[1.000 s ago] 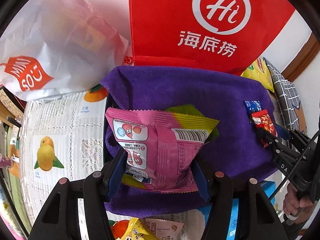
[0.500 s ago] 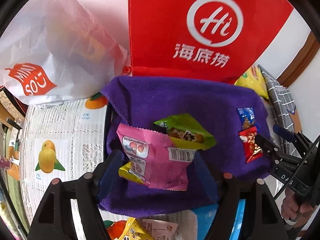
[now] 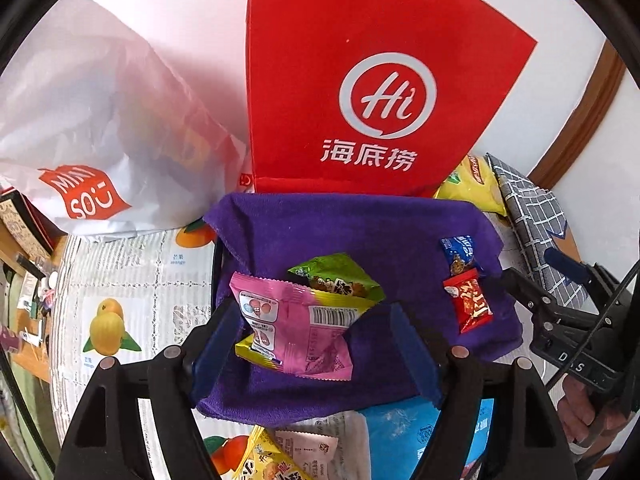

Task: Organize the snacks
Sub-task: 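Lower the pink candy bag onto the towel and open the left tool, then move both open tools back over the snack pile on the sheet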

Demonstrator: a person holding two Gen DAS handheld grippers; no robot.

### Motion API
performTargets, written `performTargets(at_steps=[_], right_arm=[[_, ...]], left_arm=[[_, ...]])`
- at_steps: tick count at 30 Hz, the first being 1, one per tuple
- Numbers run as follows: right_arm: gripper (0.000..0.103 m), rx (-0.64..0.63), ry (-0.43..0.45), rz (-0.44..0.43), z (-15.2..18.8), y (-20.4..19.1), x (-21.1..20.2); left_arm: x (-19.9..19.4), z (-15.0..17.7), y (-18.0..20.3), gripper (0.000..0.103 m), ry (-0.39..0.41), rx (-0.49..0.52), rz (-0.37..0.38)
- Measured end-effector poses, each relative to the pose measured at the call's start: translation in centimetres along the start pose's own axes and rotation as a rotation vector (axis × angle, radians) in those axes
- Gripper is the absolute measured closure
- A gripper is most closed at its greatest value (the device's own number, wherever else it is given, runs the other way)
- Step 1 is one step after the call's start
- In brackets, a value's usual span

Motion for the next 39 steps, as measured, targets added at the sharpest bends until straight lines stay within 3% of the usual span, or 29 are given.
performTargets(at_steps=[4,11,19,27,32,39], right_arm=[[0.02,-0.035,0.028,0.034,-0.2,-0.9,-1.1],[0.02,-0.045,0.124,0.0,-0.2,-2.5,-3.5],[0.02,-0.023,0.153,0.008,1.1,-2.9,-5.4],[0.02,0.027,0.182,-0.008,4.1,-2.7,-8.8],[0.02,0.07,0.144,-0.052,6.2,-2.6,-10.3],[0.02,0.132,0.17,-0.036,9.4,-2.5,-12.7]], left_arm=[[-0.9,-0.1,0.3,0.027,0.016,0.009,0.008],[-2.5,-0.5,-0.7,0.027,0.049,-0.02,0.034],[-4.1,-0.6,-1.3,0.027,0.062,-0.045,0.054],[-6.0,-0.5,-1.2,0.027,0.098,-0.041,0.07],[-7.2,-0.3,-0.9,0.027,0.121,-0.038,0.078],[-9.2,0.0,0.1,0.027,0.173,-0.007,0.07]])
Point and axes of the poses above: each gripper's, at about its wrist camera, not at the fingertips, and x roughly the way its jaws point, y to its right, z to its underside, the point moved 4 cm from there along x, roughly the way its jaws point, and after that the axes turned 14 degrees about -z, right-handed, at the moved point
